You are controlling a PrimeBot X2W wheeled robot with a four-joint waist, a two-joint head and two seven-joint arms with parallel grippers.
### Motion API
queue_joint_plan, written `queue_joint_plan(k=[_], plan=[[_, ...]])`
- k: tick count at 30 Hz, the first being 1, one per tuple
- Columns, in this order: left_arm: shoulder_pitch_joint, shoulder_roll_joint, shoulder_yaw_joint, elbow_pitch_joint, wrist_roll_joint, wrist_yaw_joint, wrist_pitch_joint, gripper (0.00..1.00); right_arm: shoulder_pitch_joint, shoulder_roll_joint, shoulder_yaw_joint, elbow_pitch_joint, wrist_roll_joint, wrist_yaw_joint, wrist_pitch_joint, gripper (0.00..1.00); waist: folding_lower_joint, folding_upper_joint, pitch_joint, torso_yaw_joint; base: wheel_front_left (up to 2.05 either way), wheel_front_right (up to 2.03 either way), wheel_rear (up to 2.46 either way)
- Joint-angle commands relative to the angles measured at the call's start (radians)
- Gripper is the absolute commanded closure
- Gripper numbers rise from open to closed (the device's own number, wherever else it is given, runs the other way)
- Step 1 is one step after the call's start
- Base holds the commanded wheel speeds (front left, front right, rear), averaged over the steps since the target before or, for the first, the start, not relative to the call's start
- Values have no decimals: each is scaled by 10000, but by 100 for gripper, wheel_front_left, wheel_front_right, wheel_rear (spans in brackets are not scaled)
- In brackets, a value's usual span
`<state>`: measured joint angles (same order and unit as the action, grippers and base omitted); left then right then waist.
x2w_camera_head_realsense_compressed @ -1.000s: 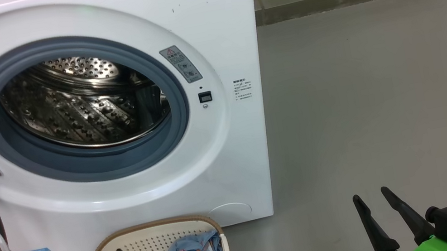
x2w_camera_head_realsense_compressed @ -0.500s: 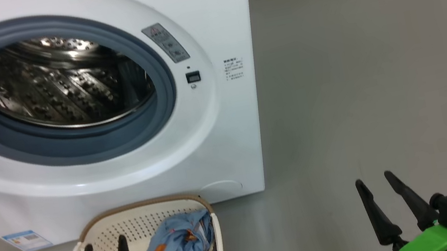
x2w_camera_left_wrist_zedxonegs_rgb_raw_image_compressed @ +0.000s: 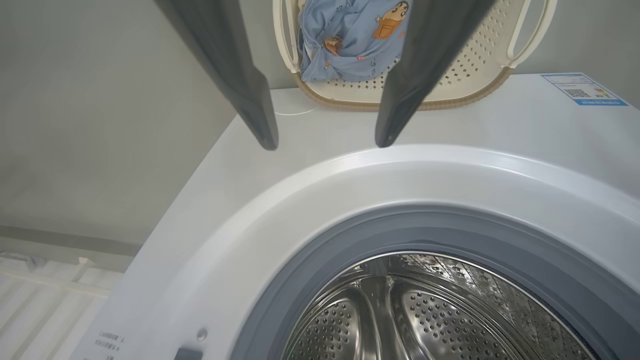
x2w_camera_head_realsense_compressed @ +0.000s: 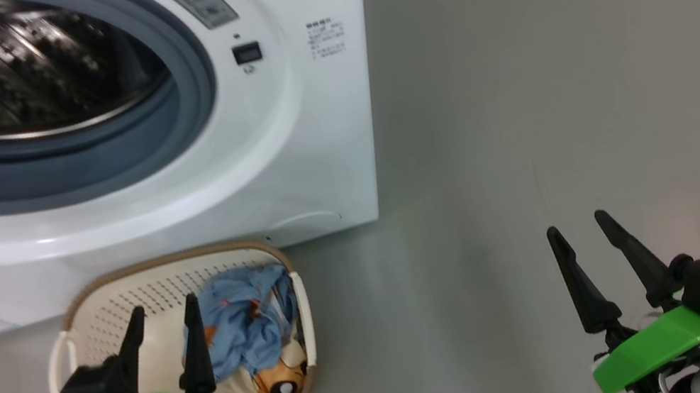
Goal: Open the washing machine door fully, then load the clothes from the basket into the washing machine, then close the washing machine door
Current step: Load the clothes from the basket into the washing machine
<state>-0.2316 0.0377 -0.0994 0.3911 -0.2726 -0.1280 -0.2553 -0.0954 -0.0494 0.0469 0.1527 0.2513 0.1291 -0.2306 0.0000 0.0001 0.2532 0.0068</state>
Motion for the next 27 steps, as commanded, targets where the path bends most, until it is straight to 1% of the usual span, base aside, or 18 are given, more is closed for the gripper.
queue_joint_plan(k=[1,3,8,15,19,23,27], plan=[[-512,163,201,110,143,-17,-65,0,-320,-8,210,-317,-104,16,-51,0,0,-1,1079,-445,0,0,0],[-878,196,116,504,194,-21,-65,0,-439,-8,207,-403,-154,16,-54,0,0,-1,1417,-543,0,0,0],[-1886,422,-517,1902,68,-24,-65,0,-644,-8,189,-576,-187,16,-86,0,0,-1,2226,-790,0,0,0],[-3417,757,-1691,4576,-783,-25,-35,0,-872,-8,283,-674,-189,16,-153,0,0,-1,3044,-1124,0,0,0],[-4153,1009,-2304,5794,-1332,-26,6,0,-958,-8,282,-724,-192,16,-187,0,0,-1,3377,-1318,0,0,0],[-4751,1123,-2690,6599,-1921,-26,51,0,-977,-8,284,-763,-174,16,-214,0,0,-1,3684,-1468,0,0,0],[-5140,1305,-3057,7095,-2092,-26,117,0,-1018,-8,322,-789,-158,16,-233,0,0,-1,3916,-1564,0,0,0]])
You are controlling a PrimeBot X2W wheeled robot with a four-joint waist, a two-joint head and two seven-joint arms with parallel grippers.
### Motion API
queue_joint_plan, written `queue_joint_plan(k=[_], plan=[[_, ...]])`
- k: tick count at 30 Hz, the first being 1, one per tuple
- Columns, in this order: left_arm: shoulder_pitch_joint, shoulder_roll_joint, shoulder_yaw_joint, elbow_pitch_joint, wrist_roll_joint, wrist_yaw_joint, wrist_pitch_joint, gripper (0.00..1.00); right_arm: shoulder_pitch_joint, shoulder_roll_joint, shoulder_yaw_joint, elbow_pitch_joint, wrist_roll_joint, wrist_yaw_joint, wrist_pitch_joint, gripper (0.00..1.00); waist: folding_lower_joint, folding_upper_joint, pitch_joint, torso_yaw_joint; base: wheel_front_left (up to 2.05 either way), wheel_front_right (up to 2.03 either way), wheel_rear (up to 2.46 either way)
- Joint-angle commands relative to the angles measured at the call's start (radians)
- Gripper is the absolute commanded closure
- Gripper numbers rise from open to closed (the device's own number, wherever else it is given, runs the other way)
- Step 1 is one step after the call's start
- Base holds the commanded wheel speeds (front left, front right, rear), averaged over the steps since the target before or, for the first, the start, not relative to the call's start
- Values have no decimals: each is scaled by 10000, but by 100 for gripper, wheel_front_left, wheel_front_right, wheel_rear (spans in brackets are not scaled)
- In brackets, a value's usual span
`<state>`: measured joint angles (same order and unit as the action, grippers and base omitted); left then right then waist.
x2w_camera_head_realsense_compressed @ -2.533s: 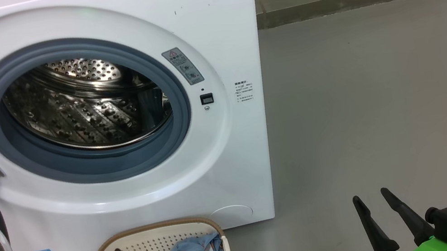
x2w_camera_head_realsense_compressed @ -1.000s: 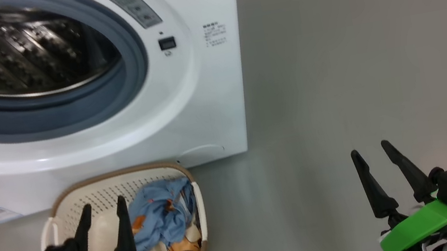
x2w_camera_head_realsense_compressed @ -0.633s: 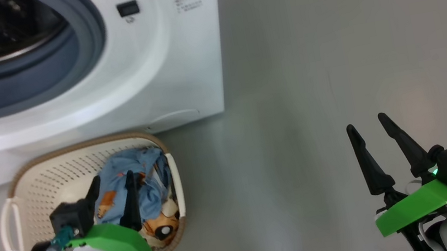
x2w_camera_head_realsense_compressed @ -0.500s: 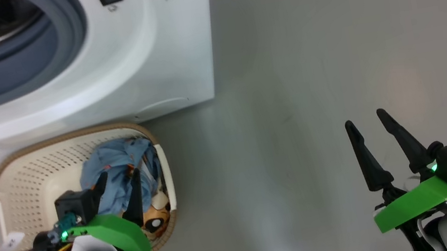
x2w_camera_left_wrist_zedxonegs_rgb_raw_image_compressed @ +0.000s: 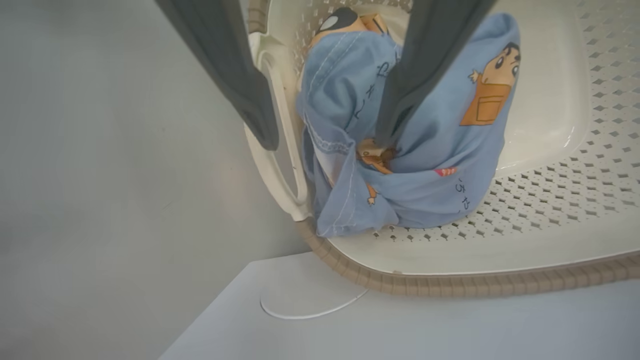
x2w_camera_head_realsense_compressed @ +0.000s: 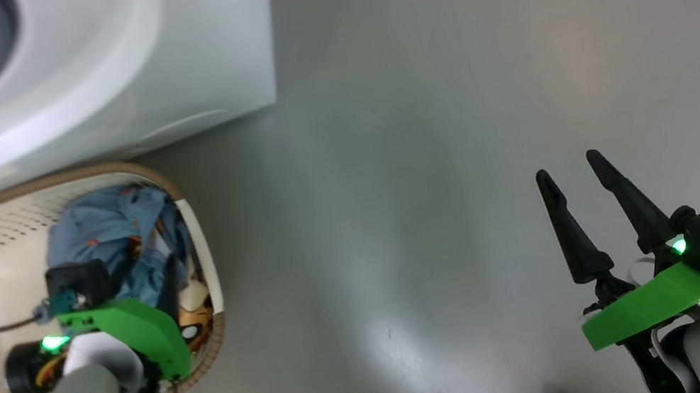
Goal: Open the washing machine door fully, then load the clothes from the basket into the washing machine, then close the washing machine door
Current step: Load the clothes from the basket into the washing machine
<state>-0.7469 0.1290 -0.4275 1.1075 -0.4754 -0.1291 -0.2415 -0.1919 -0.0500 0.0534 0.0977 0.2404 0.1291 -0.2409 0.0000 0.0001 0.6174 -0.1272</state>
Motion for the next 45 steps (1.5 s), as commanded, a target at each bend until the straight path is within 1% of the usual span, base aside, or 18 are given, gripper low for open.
queue_joint_plan(k=[1,7,13,17,20,27,36,37,38,39,45], plan=[[-98,440,123,70,-104,-14,-25,0,-73,-3,275,-247,-39,16,-135,0,0,-1,347,-257,0,0,0],[-685,664,-256,720,-557,-15,-29,0,-162,-3,392,-255,31,16,-165,0,0,-1,769,-477,0,0,0],[-1165,751,-513,1050,-935,-15,20,0,-231,-3,436,-278,120,16,-189,0,0,-1,1174,-685,0,0,0],[-1531,846,-702,1238,-1106,-15,265,0,-304,-3,452,-338,160,16,-198,0,0,-1,1501,-767,0,0,0],[-1860,1018,-764,1432,-1129,-6,376,0,-379,-3,466,-393,201,16,-202,0,0,-1,1756,-835,0,0,0],[-2372,1305,-820,1717,-1099,299,727,0,-471,-3,451,-557,289,16,-206,0,0,-1,2210,-999,0,0,0],[-2567,1375,-866,1805,-1155,604,964,0,-523,-3,466,-638,374,16,-207,0,0,-1,2409,-1079,0,0,0],[-2562,1371,-869,1809,-1171,600,998,27,-530,-3,471,-628,383,16,-207,0,0,-1,2404,-1080,0,0,0],[-2552,1373,-877,1812,-1181,595,1013,65,-538,-3,475,-615,390,16,-207,0,0,-1,2395,-1079,0,0,0],[-2539,1377,-886,1815,-1189,585,1012,100,-547,-3,480,-600,397,16,-207,0,0,-1,2383,-1078,0,0,0],[-2400,1404,-934,1825,-1254,485,904,100,-628,-3,520,-522,448,16,-208,0,0,-1,2220,-1038,0,0,0]])
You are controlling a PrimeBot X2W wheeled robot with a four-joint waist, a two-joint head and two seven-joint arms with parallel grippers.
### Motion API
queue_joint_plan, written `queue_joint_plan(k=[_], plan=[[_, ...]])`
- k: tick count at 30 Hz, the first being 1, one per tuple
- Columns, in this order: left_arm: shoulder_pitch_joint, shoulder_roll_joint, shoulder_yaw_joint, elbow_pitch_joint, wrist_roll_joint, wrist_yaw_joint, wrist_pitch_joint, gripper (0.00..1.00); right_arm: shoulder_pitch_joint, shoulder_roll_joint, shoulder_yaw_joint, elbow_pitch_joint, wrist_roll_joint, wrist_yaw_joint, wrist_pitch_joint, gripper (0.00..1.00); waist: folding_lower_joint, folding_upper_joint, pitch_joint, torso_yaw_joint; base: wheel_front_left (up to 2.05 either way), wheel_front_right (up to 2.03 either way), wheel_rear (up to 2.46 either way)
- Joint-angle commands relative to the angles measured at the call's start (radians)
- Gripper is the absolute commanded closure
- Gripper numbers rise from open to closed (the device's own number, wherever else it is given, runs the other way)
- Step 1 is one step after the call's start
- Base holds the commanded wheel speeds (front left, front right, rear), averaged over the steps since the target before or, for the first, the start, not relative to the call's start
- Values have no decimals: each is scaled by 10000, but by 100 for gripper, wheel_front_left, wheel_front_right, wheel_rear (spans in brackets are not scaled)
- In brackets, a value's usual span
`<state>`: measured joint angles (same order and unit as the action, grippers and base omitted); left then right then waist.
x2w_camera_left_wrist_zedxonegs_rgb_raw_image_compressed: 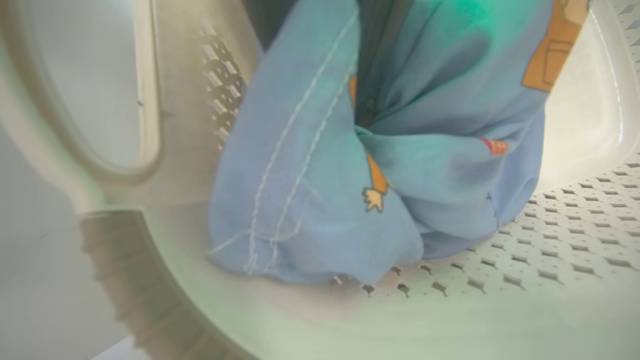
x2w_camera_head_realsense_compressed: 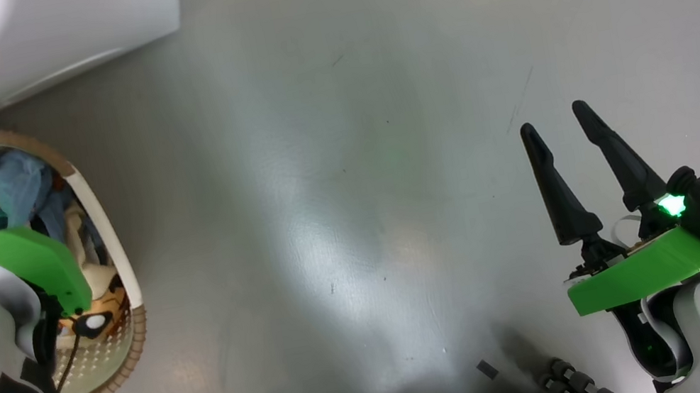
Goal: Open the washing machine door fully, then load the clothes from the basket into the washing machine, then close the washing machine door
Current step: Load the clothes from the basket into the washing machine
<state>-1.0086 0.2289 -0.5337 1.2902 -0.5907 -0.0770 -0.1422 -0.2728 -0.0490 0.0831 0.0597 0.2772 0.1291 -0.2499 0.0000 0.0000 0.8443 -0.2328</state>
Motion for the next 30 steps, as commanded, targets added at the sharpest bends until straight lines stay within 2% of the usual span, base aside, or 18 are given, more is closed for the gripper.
queue_joint_plan(k=[1,9,21,28,30], plan=[[254,405,140,-1,-135,-49,-93,100,168,-12,232,-131,84,16,-118,0,0,0,-98,30,0,0,0],[916,365,254,4,-400,-36,-486,100,51,-12,415,175,161,16,-118,0,0,0,-1043,256,0,0,0],[2209,158,545,-199,-715,-126,-1167,100,99,-12,411,781,130,16,-118,0,0,0,-3189,792,0,0,0],[3206,281,1183,-2024,-376,239,-1192,100,319,-12,385,1073,54,16,-118,0,0,0,-4261,1149,0,0,0],[3961,283,1707,-3128,-9,431,-1193,100,452,-12,359,1172,25,16,-118,0,0,0,-4777,1310,0,0,0]])
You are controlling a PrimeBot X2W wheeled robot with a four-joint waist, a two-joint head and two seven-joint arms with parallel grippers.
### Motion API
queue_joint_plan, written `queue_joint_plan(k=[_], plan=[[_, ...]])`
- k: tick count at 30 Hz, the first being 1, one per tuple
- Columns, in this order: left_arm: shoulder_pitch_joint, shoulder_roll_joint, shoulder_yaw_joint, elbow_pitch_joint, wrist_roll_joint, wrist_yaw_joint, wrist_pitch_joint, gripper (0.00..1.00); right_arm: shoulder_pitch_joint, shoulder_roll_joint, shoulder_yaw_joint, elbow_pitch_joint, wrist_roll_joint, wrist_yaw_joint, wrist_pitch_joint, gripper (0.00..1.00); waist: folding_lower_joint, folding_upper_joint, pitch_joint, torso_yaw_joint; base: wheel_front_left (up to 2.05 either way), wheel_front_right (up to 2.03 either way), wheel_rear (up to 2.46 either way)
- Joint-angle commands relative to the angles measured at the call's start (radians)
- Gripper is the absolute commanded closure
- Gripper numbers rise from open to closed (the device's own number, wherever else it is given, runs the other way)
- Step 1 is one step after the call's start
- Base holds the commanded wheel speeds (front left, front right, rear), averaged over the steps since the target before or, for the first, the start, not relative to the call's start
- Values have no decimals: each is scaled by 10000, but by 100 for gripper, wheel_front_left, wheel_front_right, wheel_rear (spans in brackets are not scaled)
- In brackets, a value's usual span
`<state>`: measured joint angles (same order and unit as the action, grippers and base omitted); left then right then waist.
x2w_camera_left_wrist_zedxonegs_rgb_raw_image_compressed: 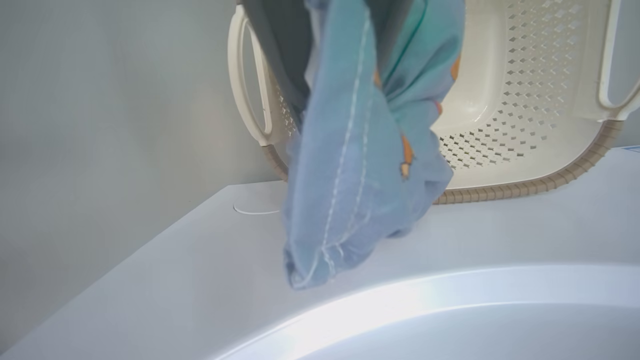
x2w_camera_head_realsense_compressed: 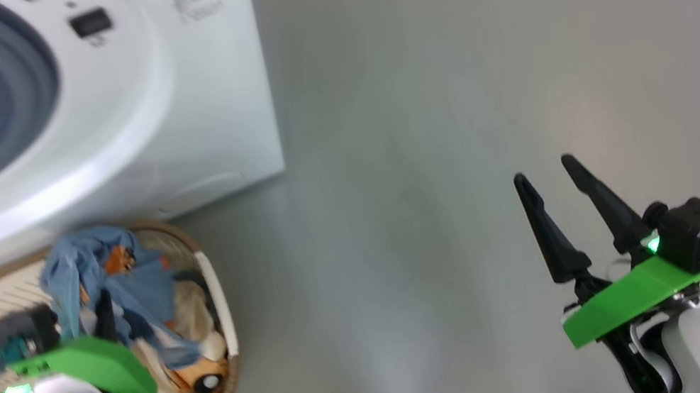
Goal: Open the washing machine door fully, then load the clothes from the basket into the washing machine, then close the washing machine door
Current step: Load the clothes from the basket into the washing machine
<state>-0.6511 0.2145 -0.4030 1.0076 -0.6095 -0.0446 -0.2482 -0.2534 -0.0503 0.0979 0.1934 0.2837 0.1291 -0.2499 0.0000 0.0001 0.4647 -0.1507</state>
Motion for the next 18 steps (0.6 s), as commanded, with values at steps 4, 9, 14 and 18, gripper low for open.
queue_joint_plan(k=[4,9,14,18], plan=[[1342,300,1097,-1504,720,222,-134,100,460,1,185,-27,-102,16,-118,0,0,-1,-1621,716,0,0,0],[2175,92,1789,-2646,1325,271,-134,100,683,1,140,91,-173,16,-118,0,0,-1,-2175,945,0,0,0],[3136,-265,2537,-3684,2010,154,-134,100,951,1,131,209,-248,16,-105,0,0,-1,-2850,1203,0,0,0],[3856,-574,3149,-4356,2417,82,-135,100,1147,1,128,234,-252,16,-38,0,0,-1,-3399,1315,0,0,0]])
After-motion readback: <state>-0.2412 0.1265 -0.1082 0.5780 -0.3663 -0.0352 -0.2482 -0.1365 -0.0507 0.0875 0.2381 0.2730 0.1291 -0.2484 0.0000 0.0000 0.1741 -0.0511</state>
